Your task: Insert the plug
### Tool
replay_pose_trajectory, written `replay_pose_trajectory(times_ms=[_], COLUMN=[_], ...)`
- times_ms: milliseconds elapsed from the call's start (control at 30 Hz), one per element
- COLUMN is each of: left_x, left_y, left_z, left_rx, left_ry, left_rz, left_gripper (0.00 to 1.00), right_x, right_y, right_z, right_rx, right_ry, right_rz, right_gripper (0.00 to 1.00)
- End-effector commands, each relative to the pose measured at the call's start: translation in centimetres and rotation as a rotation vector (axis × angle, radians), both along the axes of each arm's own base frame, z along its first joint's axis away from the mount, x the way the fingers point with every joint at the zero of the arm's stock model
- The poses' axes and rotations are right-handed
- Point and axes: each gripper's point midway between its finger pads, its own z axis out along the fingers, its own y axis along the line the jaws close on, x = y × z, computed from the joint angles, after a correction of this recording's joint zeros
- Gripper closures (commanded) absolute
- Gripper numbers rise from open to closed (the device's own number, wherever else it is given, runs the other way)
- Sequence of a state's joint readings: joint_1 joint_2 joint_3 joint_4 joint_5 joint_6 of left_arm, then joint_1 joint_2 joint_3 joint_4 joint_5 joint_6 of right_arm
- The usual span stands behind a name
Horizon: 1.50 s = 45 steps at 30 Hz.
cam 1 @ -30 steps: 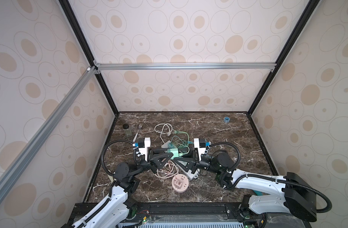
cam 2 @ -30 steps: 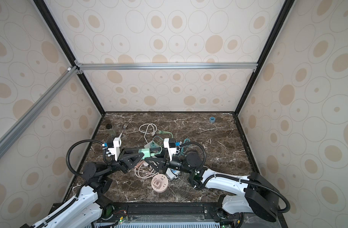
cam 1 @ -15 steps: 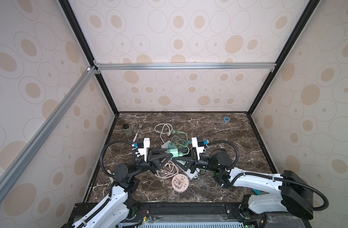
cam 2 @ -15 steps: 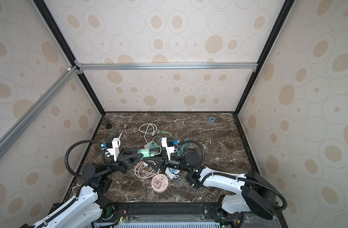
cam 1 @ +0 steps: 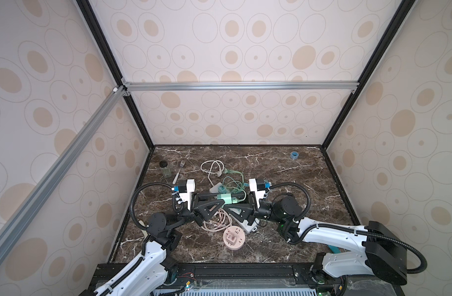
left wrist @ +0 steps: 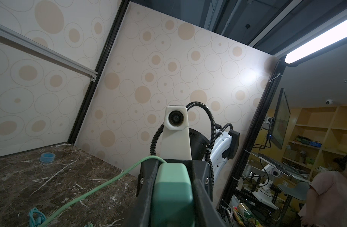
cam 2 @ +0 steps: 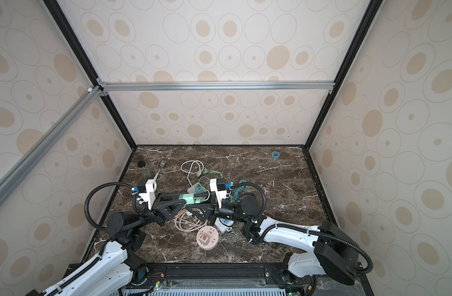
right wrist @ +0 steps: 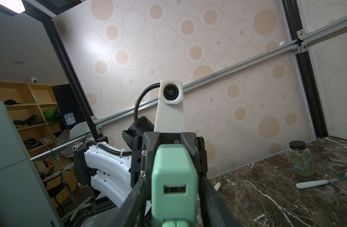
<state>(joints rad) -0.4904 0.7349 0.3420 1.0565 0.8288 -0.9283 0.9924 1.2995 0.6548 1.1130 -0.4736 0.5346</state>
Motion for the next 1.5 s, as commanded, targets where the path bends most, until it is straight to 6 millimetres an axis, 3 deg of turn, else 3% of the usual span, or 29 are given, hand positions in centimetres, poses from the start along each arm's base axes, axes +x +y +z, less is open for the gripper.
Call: replay_pose_trajectory(times_ms=[0, 800, 1233, 1367, 1467], left_x=[-1.2, -1.1, -0.3, 0.3, 0.5], left_y=[0.0, 0.1, -0.2, -0.3, -0.4], left_z=[0.7, 0.4, -0.3, -0.8, -1.0], left_rx=[-0.017, -0.014, 0.015, 0.043, 0.056], left_ry=[-0.044, -0.037, -0.005, 0.014, 0.024], left_rz=[-0.034, -0.026, -0.01, 0.013, 0.024], left_gripper=[1.0, 1.0, 1.0, 0.84, 0.52], right_x=[-0.8, -1.1, -1.2, -0.9, -0.5], right_y=[-0.9, -1.4, -1.3, -1.8, -2.3], right_z=[2.9, 3.2, 3.0, 2.6, 2.3], right_rx=[0.075, 0.072, 0.05, 0.036, 0.019], right_ry=[-0.057, -0.069, -0.069, -0.066, -0.054], right_rz=[0.017, 0.011, 0.013, -0.024, -0.065], right_gripper=[0.55, 0.65, 0.86, 0.89, 0.9])
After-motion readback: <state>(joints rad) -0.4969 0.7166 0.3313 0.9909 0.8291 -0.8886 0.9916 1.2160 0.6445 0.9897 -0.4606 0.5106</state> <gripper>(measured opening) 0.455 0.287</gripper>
